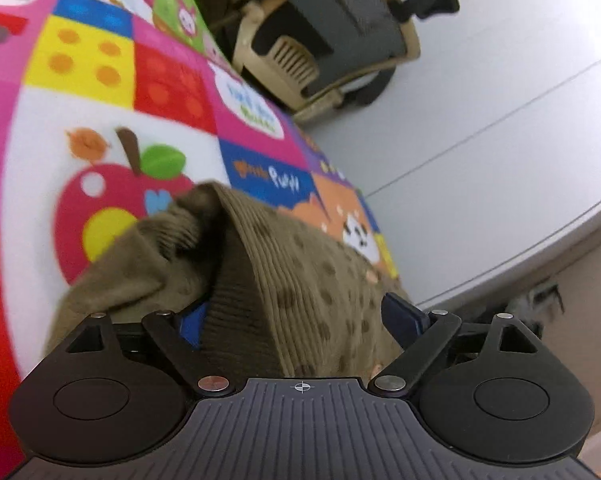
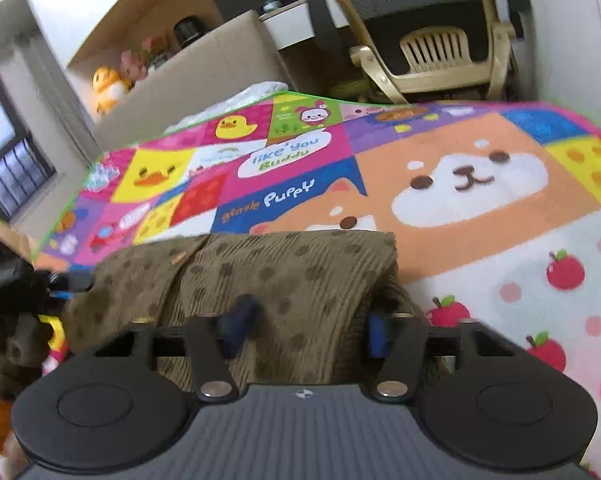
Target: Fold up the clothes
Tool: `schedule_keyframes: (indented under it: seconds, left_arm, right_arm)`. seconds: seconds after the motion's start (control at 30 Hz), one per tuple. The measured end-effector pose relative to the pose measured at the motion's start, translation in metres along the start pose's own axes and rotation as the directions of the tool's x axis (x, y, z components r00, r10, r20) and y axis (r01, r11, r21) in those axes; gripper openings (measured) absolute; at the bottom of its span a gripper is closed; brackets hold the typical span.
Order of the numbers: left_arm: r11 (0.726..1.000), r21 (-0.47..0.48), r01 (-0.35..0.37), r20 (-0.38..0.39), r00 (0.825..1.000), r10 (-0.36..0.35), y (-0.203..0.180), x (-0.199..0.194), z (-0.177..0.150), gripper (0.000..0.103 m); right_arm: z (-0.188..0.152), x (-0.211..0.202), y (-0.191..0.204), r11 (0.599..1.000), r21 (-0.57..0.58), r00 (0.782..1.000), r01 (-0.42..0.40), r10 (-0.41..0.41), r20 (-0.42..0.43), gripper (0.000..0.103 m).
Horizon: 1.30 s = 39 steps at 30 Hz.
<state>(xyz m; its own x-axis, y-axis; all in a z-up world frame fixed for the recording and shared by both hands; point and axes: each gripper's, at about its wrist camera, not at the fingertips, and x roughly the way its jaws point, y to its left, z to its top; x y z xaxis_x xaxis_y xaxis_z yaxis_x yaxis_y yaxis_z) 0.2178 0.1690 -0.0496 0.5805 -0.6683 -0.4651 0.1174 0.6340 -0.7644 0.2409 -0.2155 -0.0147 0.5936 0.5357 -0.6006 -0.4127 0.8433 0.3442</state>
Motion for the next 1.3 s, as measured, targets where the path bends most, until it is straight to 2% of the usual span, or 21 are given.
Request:
schedule_keyframes:
  seconds: [0.03, 0.07, 0.13, 0.23, 0.33, 0.4, 0.47, 0.53, 0.57, 0.6, 0.63, 0.67, 0.7, 0.73, 0.77, 0.87, 1.03, 1.1, 1.2, 1.3]
  left_arm:
    - [1.000, -0.001, -0.023, -0.004, 1.000, 0.023, -0.002, 0.005, 0.000, 0.073]
    - [0.999, 0.001, -0.047, -0.007, 0.999, 0.047, -0.004, 0.007, -0.001, 0.044]
    - [0.997, 0.037, -0.066, -0.005, 0.998, 0.066, -0.013, 0.000, -0.003, 0.024]
    - [0.992, 0.125, -0.033, 0.027, 0.999, 0.030, -0.036, -0.030, -0.016, 0.019]
    - [0.979, 0.205, -0.010, 0.049, 0.999, 0.000, -0.059, -0.064, -0.038, 0.019]
    - [0.968, 0.249, -0.020, 0.053, 0.999, 0.007, -0.070, -0.083, -0.057, 0.019]
    - [0.966, 0.255, -0.046, 0.040, 0.999, 0.037, -0.065, -0.087, -0.076, 0.022]
    - [0.972, 0.218, -0.090, 0.002, 0.996, 0.091, -0.049, -0.082, -0.091, 0.024]
    - [0.973, 0.199, -0.115, -0.019, 0.992, 0.121, -0.041, -0.079, -0.097, 0.027]
    - [0.974, 0.185, -0.133, -0.036, 0.989, 0.142, -0.034, -0.077, -0.101, 0.028]
    - [0.975, 0.171, -0.138, -0.044, 0.988, 0.148, -0.029, -0.078, -0.104, 0.032]
    - [0.979, 0.156, -0.134, -0.039, 0.989, 0.141, -0.026, -0.080, -0.103, 0.041]
    - [0.983, 0.140, -0.120, -0.028, 0.992, 0.125, -0.024, -0.083, -0.098, 0.047]
    - [0.987, 0.122, -0.101, -0.009, 0.995, 0.103, -0.023, -0.087, -0.092, 0.060]
    - [0.991, 0.105, -0.082, 0.012, 0.997, 0.082, -0.022, -0.089, -0.084, 0.068]
    - [0.997, 0.050, -0.052, 0.045, 0.998, 0.050, -0.016, -0.081, -0.059, 0.072]
    - [0.998, -0.009, -0.056, -0.014, 0.998, 0.056, -0.003, -0.027, -0.027, 0.078]
    - [0.999, -0.015, -0.050, -0.012, 0.999, 0.049, 0.001, -0.017, -0.016, 0.078]
    - [0.997, 0.009, -0.079, 0.064, 0.995, 0.079, 0.001, -0.019, 0.008, 0.078]
    - [0.981, 0.075, -0.180, 0.187, 0.969, 0.163, -0.005, -0.032, 0.031, 0.078]
  right_arm:
    - [0.001, -0.008, 0.007, 1.000, -0.023, 1.000, 0.019, -0.019, 0.018, 0.012]
    - [0.002, -0.019, 0.013, 0.999, -0.033, 0.999, 0.021, -0.020, 0.037, 0.011]
    - [0.001, -0.050, 0.025, 0.999, -0.052, 0.996, -0.001, 0.005, 0.084, 0.010]
    - [-0.005, -0.096, 0.047, 0.994, -0.104, 0.990, -0.030, 0.044, 0.134, 0.010]
    - [-0.027, -0.121, 0.057, 0.991, -0.126, 0.989, -0.034, 0.052, 0.141, 0.010]
    - [-0.046, -0.117, 0.054, 0.992, -0.123, 0.995, -0.012, 0.024, 0.100, 0.011]
    - [-0.066, -0.105, 0.048, 0.994, -0.108, 0.999, 0.022, -0.017, 0.044, 0.017]
    - [-0.079, -0.095, 0.036, 0.997, -0.074, 0.999, 0.038, -0.038, -0.007, 0.024]
    - [-0.080, -0.095, 0.028, 0.999, -0.043, 0.999, 0.031, -0.032, -0.009, 0.033]
    - [-0.081, -0.095, 0.021, 1.000, -0.010, 1.000, 0.023, -0.023, -0.006, 0.046]
    - [-0.076, -0.098, 0.013, 1.000, 0.028, 1.000, 0.009, -0.009, 0.015, 0.054]
    - [-0.071, -0.102, 0.006, 0.998, 0.066, 0.999, -0.007, 0.004, 0.039, 0.065]
    - [-0.063, -0.103, -0.001, 0.994, 0.101, 0.998, -0.028, 0.022, 0.061, 0.066]
    - [-0.056, -0.100, -0.008, 0.989, 0.138, 0.997, -0.051, 0.041, 0.070, 0.067]
    - [-0.049, -0.096, -0.015, 0.982, 0.176, 0.995, -0.073, 0.060, 0.079, 0.067]
    - [-0.033, -0.062, -0.034, 0.947, 0.294, 0.992, -0.127, 0.127, 0.021, 0.067]
    - [-0.015, 0.006, -0.038, 0.906, 0.384, 0.971, -0.178, 0.226, -0.083, 0.070]
    - [0.002, 0.024, -0.031, 0.916, 0.358, 0.976, -0.180, 0.213, -0.055, 0.070]
    - [0.027, 0.036, -0.016, 0.956, 0.232, 0.984, -0.179, 0.173, 0.048, 0.069]
    - [0.031, 0.038, -0.001, 0.993, 0.093, 0.997, -0.077, 0.075, 0.022, 0.069]
